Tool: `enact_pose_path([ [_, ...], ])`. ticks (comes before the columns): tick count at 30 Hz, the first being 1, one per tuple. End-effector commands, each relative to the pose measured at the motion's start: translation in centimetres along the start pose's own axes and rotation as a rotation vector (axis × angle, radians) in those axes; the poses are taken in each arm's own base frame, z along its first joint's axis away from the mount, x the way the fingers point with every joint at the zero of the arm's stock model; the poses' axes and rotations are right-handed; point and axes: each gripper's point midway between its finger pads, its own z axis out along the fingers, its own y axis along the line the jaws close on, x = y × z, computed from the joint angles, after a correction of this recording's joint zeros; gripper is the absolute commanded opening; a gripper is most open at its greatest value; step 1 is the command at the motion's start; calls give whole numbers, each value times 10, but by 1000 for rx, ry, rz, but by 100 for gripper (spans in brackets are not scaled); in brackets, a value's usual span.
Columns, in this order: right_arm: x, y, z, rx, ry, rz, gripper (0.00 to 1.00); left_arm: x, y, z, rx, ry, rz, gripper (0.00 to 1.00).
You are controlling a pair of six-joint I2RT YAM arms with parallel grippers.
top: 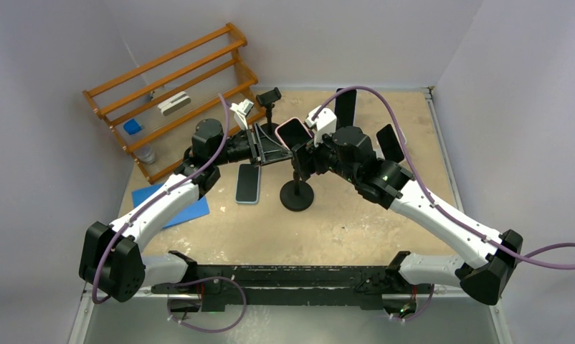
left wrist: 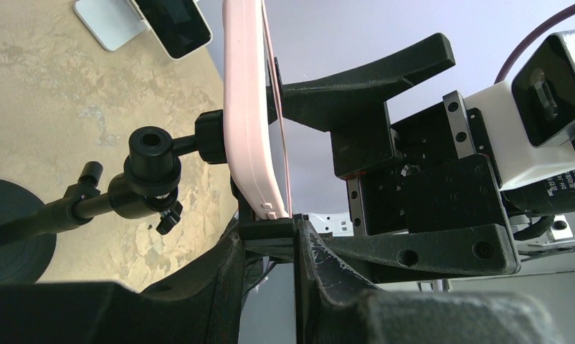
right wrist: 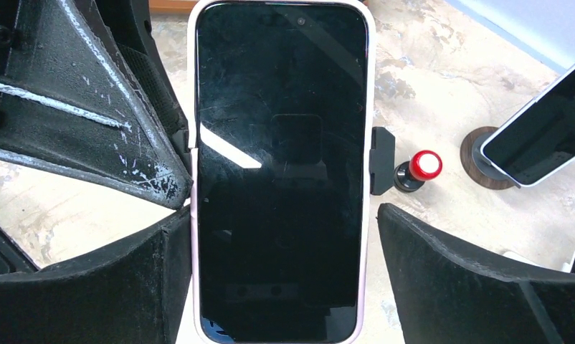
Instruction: Remove the phone from the phone stand
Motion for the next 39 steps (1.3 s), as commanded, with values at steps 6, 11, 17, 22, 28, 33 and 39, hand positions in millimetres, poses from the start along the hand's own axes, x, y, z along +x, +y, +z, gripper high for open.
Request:
enact_pose_path([
  [6,-12,-2,2,9,-38,-29,96,-9,-10,-2,21,-8,59,0],
  [11,-10,4,-2,-18,-48,-32,95,-10,-8,-2,14,-10,57,0],
  [17,-8,8,-9,-43,-63,-67,94,-11,-8,-1,13,-11,57,0],
  [22,-2,12,-12,-65,-60,-71,95,-11,-7,-1,14,-4,53,0],
  [28,-3,11,-7,-51,-60,-69,90,-10,-8,-1,17,-1,53,0],
  [33,-4,7,-3,-24,-64,-64,80,-8,-8,-1,19,5,53,0],
  [39,-6,0,-7,13,-74,-51,50,-5,-5,-1,24,18,58,0],
])
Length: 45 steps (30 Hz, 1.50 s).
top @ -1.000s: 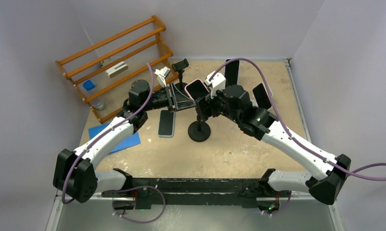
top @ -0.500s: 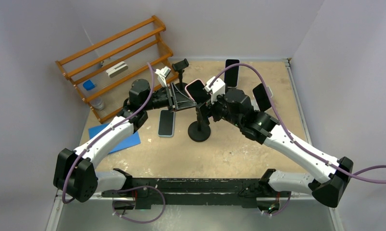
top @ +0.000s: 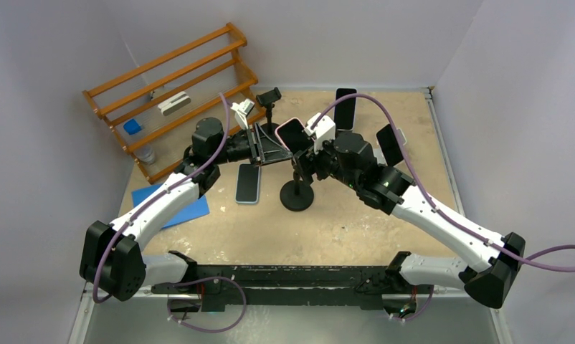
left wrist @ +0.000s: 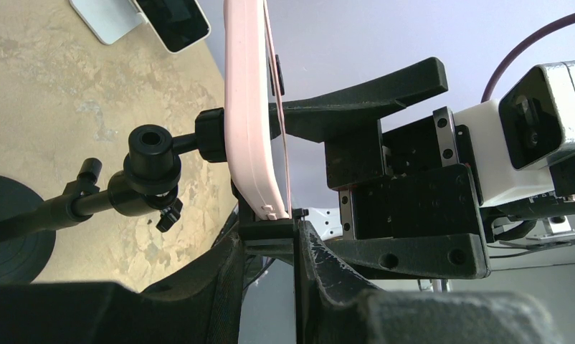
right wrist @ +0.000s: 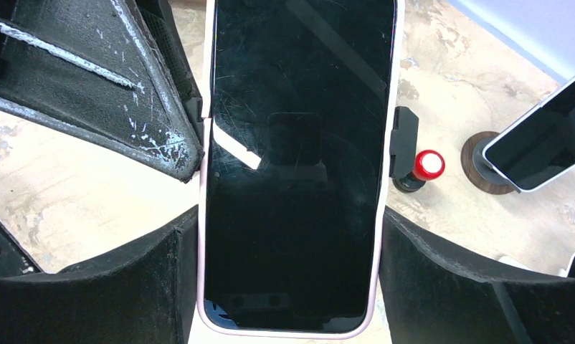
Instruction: Remove the phone from the phone stand
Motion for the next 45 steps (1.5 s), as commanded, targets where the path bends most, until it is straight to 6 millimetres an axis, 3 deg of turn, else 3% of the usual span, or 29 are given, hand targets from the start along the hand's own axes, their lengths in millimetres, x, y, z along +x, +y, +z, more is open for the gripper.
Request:
enact_pose_path([
  [1,-16,-9,-3,55,-64,5,45,-5,-4,-1,21,2,57,0],
  [4,-14,-15,-3,88,-57,8,25,-3,-1,-2,25,1,59,0],
  [7,-12,-23,-5,135,-50,56,0,-3,2,-5,28,-9,64,0],
  [20,0,-27,-5,133,-51,126,0,1,30,-19,74,-58,48,0],
  [35,-3,-22,-10,82,-91,166,0,4,37,-19,74,-63,60,0],
  [45,6,-24,-8,89,-87,196,0,7,44,-20,53,-60,69,0],
])
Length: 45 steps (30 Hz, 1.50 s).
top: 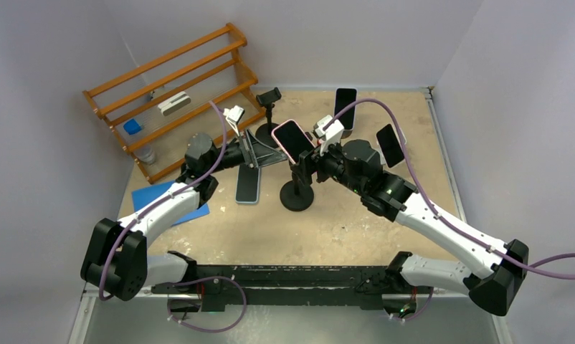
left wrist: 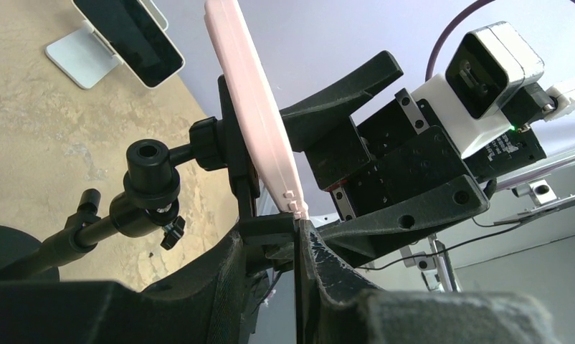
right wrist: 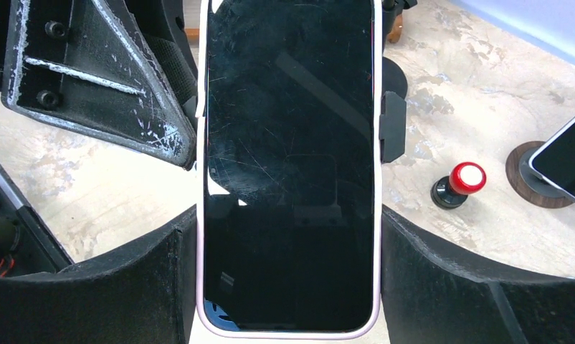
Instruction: Remove the phone from the phone stand
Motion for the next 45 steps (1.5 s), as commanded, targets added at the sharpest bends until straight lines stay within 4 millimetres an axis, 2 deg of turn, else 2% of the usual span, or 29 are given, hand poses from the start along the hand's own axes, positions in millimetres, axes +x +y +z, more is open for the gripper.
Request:
enact_pose_path([
  [1,1,-29,-9,120,-16,66,0,8,33,-12,-84,10,-17,0],
  [10,-4,-17,-13,54,-47,90,0,9,40,-11,-101,13,-14,0],
  [15,-9,-6,-14,-7,-65,105,0,5,37,-9,-97,16,-3,0],
  [25,-49,16,-27,-125,-155,100,0,-4,16,1,-52,49,14,0],
  [34,-74,20,-44,-147,-207,99,0,-8,0,6,-34,71,24,0],
  [40,-85,25,-54,-172,-228,100,0,-7,-7,6,-23,86,26,12],
  [45,-89,31,-64,-206,-232,105,0,-6,-11,4,-23,92,24,28],
])
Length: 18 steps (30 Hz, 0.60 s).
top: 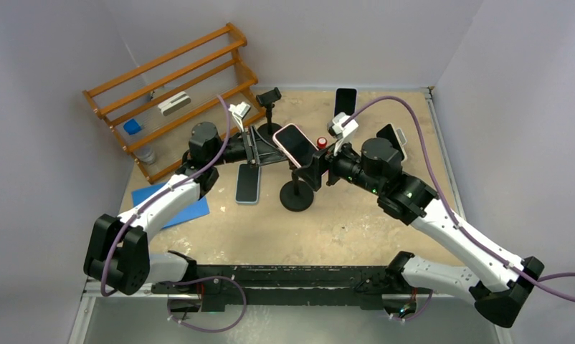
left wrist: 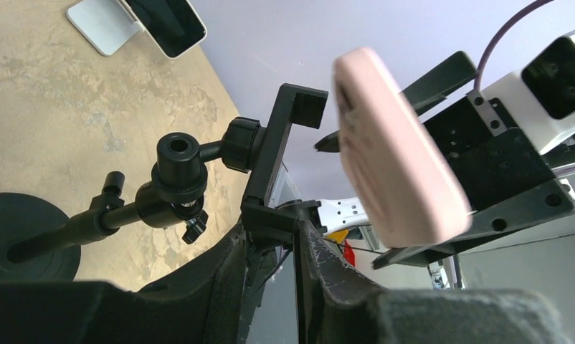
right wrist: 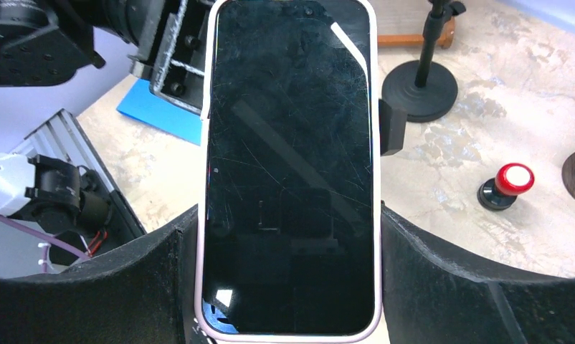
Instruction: Remove the phone from the phone stand
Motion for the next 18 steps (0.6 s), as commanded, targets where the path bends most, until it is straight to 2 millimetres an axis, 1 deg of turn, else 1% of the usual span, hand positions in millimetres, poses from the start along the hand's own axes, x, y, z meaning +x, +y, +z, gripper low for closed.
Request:
enact_pose_path([
  [1,-72,21,-29,-69,-213,-11,0,-4,-21,-3,35,12,52,31],
  [4,-77,23,-34,-74,-225,-15,0,-3,-25,-5,34,12,55,40],
  [9,-84,25,-40,-76,-240,-28,0,-3,-33,-9,32,13,65,53],
  [12,-91,27,-45,-80,-264,-38,0,-2,-40,-15,17,3,80,56],
  [14,-102,24,-49,-57,-307,-64,0,-5,-45,-20,-9,-24,105,57],
  [16,-110,26,-54,-67,-335,-99,0,-13,-49,-29,-66,-101,158,57],
  [18,-119,28,-58,-71,-370,-113,0,-23,-58,-42,-109,-203,226,58],
])
